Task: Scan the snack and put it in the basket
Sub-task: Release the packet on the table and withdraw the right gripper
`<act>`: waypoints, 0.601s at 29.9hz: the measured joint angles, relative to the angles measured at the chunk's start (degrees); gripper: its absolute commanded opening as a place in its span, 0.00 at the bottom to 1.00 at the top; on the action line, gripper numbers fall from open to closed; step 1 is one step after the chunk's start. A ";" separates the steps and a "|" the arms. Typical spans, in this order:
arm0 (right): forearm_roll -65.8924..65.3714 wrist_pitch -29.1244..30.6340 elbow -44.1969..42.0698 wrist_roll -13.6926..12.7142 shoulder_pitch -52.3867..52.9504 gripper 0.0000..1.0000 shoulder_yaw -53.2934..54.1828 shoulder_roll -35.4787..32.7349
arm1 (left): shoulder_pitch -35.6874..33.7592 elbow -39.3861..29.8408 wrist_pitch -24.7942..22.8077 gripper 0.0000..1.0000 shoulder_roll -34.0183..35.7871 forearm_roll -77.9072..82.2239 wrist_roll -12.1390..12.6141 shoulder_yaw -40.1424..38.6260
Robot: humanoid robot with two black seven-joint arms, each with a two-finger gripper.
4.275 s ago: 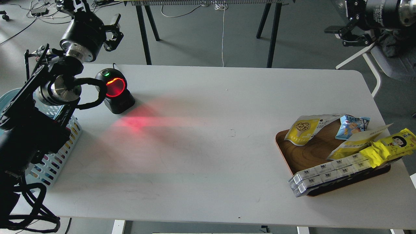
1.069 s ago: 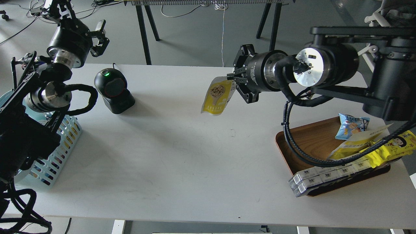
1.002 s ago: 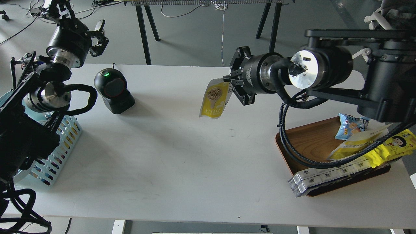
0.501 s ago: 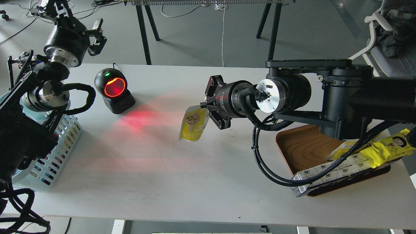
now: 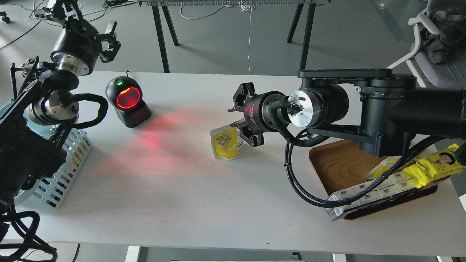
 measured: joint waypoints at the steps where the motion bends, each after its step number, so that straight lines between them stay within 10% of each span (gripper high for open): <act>1: -0.40 0.00 0.00 0.01 0.15 0.86 0.21 0.00 | -0.02 0.00 0.00 1.00 0.00 0.00 0.00 0.00; 18: -2.46 0.02 4.24 0.18 5.54 0.92 7.71 -7.49 | -1.02 -0.15 -0.48 1.00 0.80 0.02 0.87 0.19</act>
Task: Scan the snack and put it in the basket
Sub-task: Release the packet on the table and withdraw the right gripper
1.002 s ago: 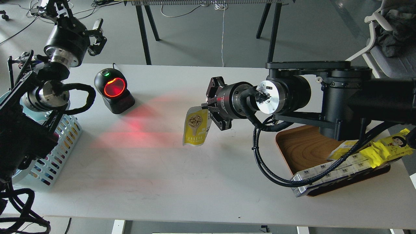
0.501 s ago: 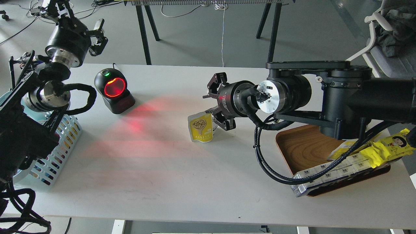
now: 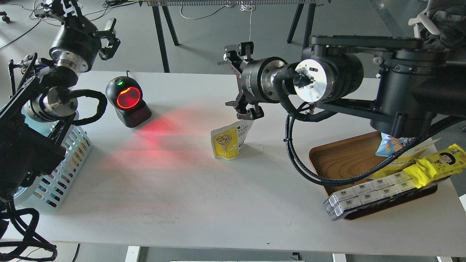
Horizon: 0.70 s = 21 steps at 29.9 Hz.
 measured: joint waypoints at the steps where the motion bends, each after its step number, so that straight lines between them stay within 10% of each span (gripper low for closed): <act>1: -0.05 -0.01 0.16 0.01 -0.11 0.92 1.13 -1.79 | -0.22 -0.26 -0.80 1.00 0.89 0.08 -0.02 0.19; 10: -0.53 0.75 -2.98 2.10 -9.27 0.91 15.90 -20.04 | -5.10 -4.84 -4.67 1.00 14.27 8.91 0.08 3.40; 21: -0.52 29.68 -24.02 9.18 -31.70 0.93 33.28 -21.07 | -4.25 -28.28 -4.52 1.00 38.21 24.15 0.03 15.02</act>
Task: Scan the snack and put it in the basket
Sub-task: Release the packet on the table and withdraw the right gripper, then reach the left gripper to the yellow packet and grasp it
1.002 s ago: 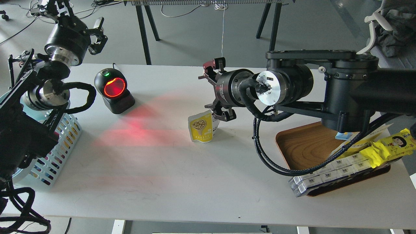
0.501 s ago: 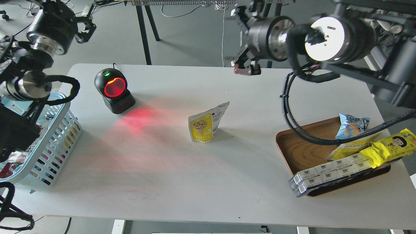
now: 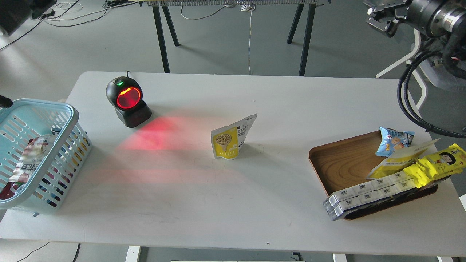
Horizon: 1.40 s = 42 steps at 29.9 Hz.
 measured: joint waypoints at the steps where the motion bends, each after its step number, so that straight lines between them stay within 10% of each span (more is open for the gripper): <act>1: 0.03 3.18 -1.39 0.85 -1.92 0.93 0.65 0.51 | 0.05 -2.28 0.44 1.00 1.97 0.42 0.00 1.01; 8: 0.17 17.43 -6.48 5.15 -11.86 0.95 3.94 2.89 | 0.17 -14.00 1.97 1.00 7.11 18.83 0.09 4.71; 17: 0.24 23.52 -6.51 5.61 -16.36 0.96 5.67 3.09 | 0.52 -16.64 4.01 1.00 -3.21 52.40 0.81 12.45; 23: 0.16 22.71 -6.59 5.68 -16.93 0.96 5.57 3.39 | 2.60 -16.62 3.42 1.00 -14.29 69.08 6.72 16.15; 30: 0.06 22.18 -6.52 5.68 -17.00 0.96 5.21 4.03 | 5.48 -15.73 -3.37 0.99 -26.77 83.38 19.25 16.85; 42: -0.09 22.05 -6.88 5.68 -17.22 0.96 5.27 7.05 | 6.77 -9.39 -10.26 0.97 -31.96 86.29 20.34 17.03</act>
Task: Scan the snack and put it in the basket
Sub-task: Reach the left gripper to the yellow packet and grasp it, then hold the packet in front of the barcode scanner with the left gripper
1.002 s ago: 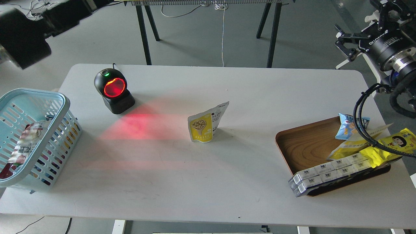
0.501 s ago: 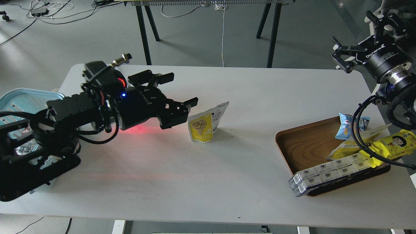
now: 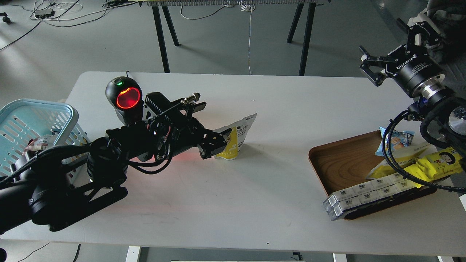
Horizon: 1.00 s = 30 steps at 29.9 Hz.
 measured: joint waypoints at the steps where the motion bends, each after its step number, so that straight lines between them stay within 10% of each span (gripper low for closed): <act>1: -0.01 -0.01 0.00 0.00 0.00 0.96 0.00 0.12 | 0.01 0.61 -0.09 0.97 -0.45 0.00 -0.05 0.04; 5: -0.02 -0.02 -0.05 0.00 0.00 0.96 0.01 0.23 | 0.04 2.33 -0.32 0.81 -2.70 0.00 -0.08 0.56; 15: -1.83 -0.03 -0.06 0.00 0.06 0.96 -0.05 0.42 | 2.22 4.36 -0.37 0.02 -6.27 0.00 -0.23 0.64; 30: -1.87 -0.86 -0.06 0.00 0.06 0.96 -0.20 0.42 | 4.22 4.37 2.84 0.00 -5.65 0.00 -0.14 -0.42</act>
